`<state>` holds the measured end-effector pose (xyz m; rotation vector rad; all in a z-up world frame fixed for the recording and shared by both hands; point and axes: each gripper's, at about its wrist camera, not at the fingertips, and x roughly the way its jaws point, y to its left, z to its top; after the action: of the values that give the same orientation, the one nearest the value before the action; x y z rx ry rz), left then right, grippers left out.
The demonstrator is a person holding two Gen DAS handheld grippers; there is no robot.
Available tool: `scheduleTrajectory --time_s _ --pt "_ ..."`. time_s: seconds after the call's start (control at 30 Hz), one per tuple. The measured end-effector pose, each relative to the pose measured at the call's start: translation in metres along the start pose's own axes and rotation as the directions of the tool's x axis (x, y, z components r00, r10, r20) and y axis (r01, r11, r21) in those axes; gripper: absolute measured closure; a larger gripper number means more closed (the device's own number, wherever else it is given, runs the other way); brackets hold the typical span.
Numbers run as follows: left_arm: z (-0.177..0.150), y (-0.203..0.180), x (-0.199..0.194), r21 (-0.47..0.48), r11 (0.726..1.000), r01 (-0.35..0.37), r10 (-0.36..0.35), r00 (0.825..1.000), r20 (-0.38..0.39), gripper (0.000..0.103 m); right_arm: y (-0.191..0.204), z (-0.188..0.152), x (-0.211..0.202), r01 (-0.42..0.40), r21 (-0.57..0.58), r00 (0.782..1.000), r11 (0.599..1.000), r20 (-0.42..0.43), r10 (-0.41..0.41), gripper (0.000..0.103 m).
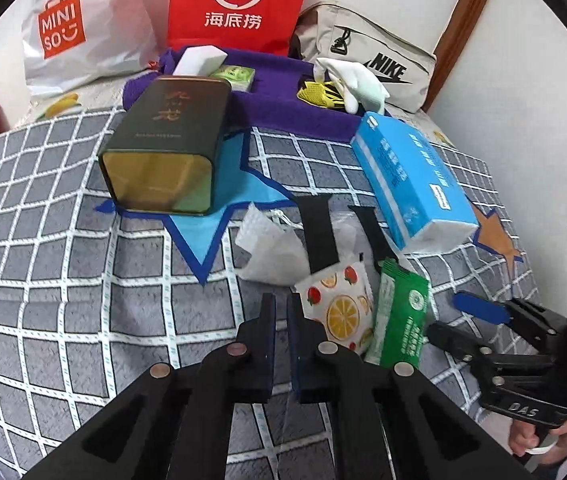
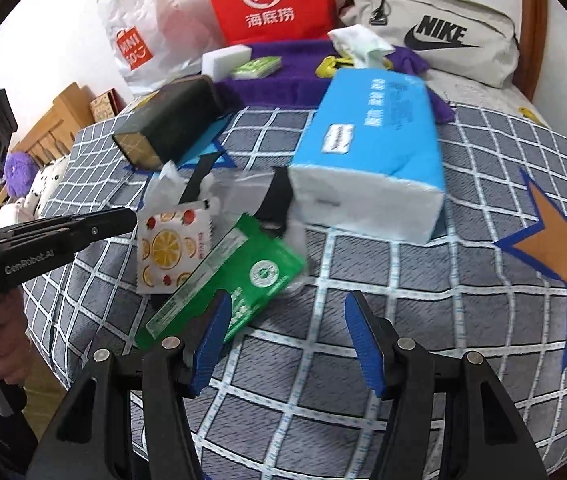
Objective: Organize soft objects
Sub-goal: 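Move the left gripper to the orange-print packet while the right tool reaches the green packet, then grasp the green packet with the right gripper while the left gripper grasps the orange-print packet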
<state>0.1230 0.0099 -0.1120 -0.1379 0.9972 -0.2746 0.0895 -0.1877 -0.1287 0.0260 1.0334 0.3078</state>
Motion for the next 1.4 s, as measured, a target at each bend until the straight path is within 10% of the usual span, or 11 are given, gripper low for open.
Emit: scheduleTrajectory --time_s 0.3,0.63,1.07,1.23,1.4 --pt "-0.001 -0.011 0.013 0.004 0.997 0.071 -0.071 0.997 -0.022 0.081 0.000 -0.005 0.003 -0.007 0.015 1.000 1.000 -0.021 0.007 0.044" --pt "0.003 -0.001 0.004 -0.003 0.991 0.136 -0.136 0.990 0.039 0.099 -0.002 -0.007 0.006 -0.011 0.039 0.999 0.999 -0.033 0.013 0.044" --pt "-0.004 0.072 -0.020 -0.097 0.993 -0.064 0.070 0.996 0.057 0.099 0.025 -0.003 0.019 -0.037 0.083 0.996 0.996 -0.075 0.044 0.039" --pt "-0.010 0.081 -0.011 -0.144 0.988 -0.055 0.059 0.998 0.028 0.076 0.035 0.006 0.026 -0.068 0.156 0.993 0.985 -0.085 0.082 0.037" --pt "-0.012 0.079 -0.008 -0.132 0.991 -0.034 0.037 0.999 0.021 0.071 0.053 0.014 0.037 0.054 0.125 0.996 0.991 -0.078 -0.044 0.035"
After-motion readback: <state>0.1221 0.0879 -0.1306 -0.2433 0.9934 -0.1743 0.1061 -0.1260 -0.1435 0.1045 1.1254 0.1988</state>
